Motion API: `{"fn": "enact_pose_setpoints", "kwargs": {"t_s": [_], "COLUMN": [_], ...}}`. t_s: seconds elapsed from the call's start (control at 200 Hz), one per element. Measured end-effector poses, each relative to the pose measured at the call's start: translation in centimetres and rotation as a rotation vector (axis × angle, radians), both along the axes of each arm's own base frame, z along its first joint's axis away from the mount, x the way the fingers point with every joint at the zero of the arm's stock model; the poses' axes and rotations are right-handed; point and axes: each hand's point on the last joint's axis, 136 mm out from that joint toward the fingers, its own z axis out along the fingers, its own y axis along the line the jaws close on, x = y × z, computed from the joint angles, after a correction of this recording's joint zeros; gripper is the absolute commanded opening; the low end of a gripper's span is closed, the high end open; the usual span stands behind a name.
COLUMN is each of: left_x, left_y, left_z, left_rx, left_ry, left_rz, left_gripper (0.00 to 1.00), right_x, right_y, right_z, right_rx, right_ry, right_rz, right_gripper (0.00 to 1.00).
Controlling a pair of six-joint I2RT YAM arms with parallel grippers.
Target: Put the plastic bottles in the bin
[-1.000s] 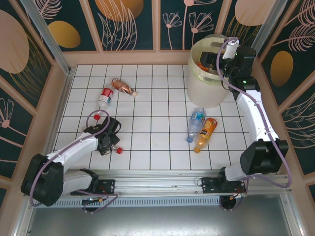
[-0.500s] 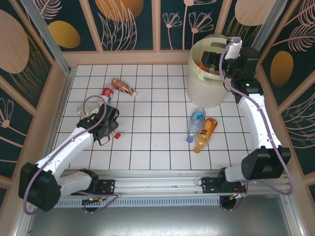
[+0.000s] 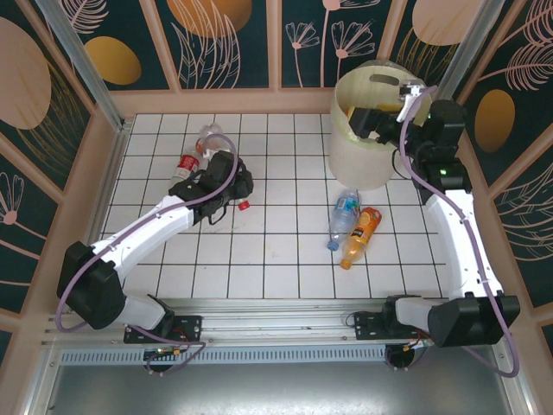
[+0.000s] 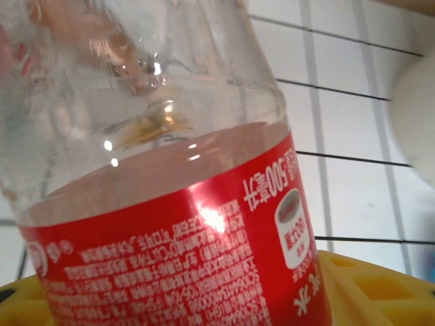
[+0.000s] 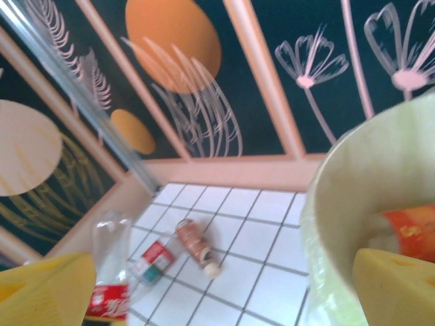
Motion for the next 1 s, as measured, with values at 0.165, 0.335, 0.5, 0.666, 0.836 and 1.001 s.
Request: {"fn": "enact_pose_setpoints", "kwargs": {"t_s": [0.165,0.335,0.5,0.666,0.836,1.001], "left_x": [0.2,-1.5,-3.8,-5.9,-7.5,-8.4], "left_y": [-4.8,-8.9,-11.9,-14.0,-15.7,-17.2], "left_z": [3.0,4.9,6.0,6.8,6.9,5.7], "left_rx": [-0.060,-0.128,-0.178,-0.228,-0.256,-0.252], "left_ry": [-0.133,-0.202,-0.234,-0.244,-0.240,-0.211], "left_rz": [-0.228,-0.451,-0.621,-0.734,-0.803,-0.850], "left_gripper": [0.60,0.61,0.61,0.61,0.60,0.60], "right_x": [-1.0,-1.9,-1.9,-1.3,-0.6,-0.2], "right_y": [1.7,4.2,7.1,9.4,10.7,11.1], "right_z": [-2.0,-2.3,-3.8,-5.8,-6.4,-6.4], "right_rx": [0.098,0.144,0.148,0.145,0.144,0.149], "right_ry": [0.122,0.173,0.232,0.298,0.313,0.304], "right_rz": [0.094,0.190,0.283,0.331,0.354,0.365], "right_gripper": [0.97,0.97,0.97,0.97,0.97,0.88]}}
